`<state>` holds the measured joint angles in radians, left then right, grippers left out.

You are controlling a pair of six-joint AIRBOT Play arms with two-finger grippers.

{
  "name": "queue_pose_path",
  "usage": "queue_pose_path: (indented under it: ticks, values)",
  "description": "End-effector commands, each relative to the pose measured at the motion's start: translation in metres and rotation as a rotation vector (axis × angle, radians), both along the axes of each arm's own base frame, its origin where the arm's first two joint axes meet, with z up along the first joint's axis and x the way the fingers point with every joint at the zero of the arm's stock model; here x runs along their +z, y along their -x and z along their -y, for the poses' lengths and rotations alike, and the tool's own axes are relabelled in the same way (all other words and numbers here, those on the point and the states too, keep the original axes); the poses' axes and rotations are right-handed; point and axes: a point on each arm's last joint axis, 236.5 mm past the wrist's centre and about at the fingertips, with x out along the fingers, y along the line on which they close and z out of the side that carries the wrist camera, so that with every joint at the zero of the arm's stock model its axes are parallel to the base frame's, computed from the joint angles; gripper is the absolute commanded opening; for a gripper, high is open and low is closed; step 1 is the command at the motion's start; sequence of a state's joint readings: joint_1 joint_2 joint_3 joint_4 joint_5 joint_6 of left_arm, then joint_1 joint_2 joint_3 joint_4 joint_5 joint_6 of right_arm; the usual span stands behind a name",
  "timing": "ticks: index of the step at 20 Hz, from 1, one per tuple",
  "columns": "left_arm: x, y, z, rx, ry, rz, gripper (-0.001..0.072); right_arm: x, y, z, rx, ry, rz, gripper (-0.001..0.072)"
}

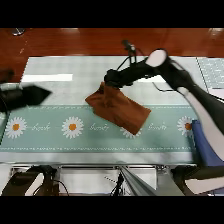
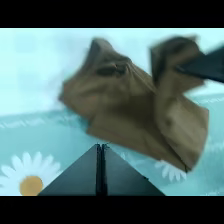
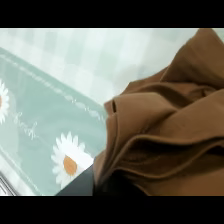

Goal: Fold the shirts.

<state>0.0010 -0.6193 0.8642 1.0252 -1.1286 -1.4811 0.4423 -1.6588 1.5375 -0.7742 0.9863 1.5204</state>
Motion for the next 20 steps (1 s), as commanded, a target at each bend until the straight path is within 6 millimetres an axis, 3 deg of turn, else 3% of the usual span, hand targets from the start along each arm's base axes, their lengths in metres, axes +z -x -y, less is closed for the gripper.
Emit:
queue_pose_path:
  ticks: [1, 2, 3, 5, 6, 8, 11, 12, 13, 15, 17, 20]
  values:
    - [-0.062, 0.034, 0.013, 0.014, 0.105, -0.102, 0.0023, -0.034, -0.018, -0.040, -0.008, -0.080, -0.105, 0.0562]
    - [-0.077, 0.037, 0.013, 0.017, 0.105, -0.140, 0.0024, -0.028, -0.016, -0.042, 0.012, -0.113, -0.122, 0.0620]
    - [-0.086, 0.038, 0.012, 0.022, 0.105, -0.162, 0.0024, -0.016, -0.017, -0.036, 0.023, -0.140, -0.141, 0.0620]
    - [-0.092, 0.037, 0.012, 0.027, 0.102, -0.174, 0.0024, 0.018, -0.011, 0.002, 0.086, -0.143, -0.164, 0.0619]
    - [-0.092, 0.035, 0.011, 0.032, 0.104, -0.168, 0.0024, 0.034, -0.005, 0.032, 0.107, -0.113, -0.159, 0.0619]
    - [-0.091, 0.033, 0.010, 0.038, 0.104, -0.159, 0.0024, 0.052, 0.010, 0.116, 0.104, 0.112, -0.100, 0.0619]
    - [-0.090, 0.030, 0.009, 0.045, 0.105, -0.149, 0.0024, 0.062, 0.040, 0.256, -0.157, 0.519, -0.001, 0.0619]
    - [-0.089, 0.028, 0.008, 0.051, 0.105, -0.140, 0.0024, 0.057, 0.055, 0.285, -0.284, 0.555, 0.020, 0.0619]
    - [-0.087, 0.025, 0.007, 0.059, 0.106, -0.128, 0.0024, 0.045, 0.072, 0.299, -0.391, 0.539, 0.027, 0.0619]
    - [-0.086, 0.021, 0.006, 0.072, 0.108, -0.112, 0.0024, -0.004, 0.109, 0.302, -0.605, 0.421, -0.018, 0.0619]
    - [-0.088, 0.019, 0.005, 0.076, 0.108, -0.116, 0.0024, -0.055, 0.135, 0.268, -0.738, 0.180, -0.123, 0.0619]
    - [-0.095, 0.018, 0.007, 0.072, 0.108, -0.146, 0.0024, -0.100, 0.150, 0.223, -0.772, -0.041, -0.249, 0.0618]
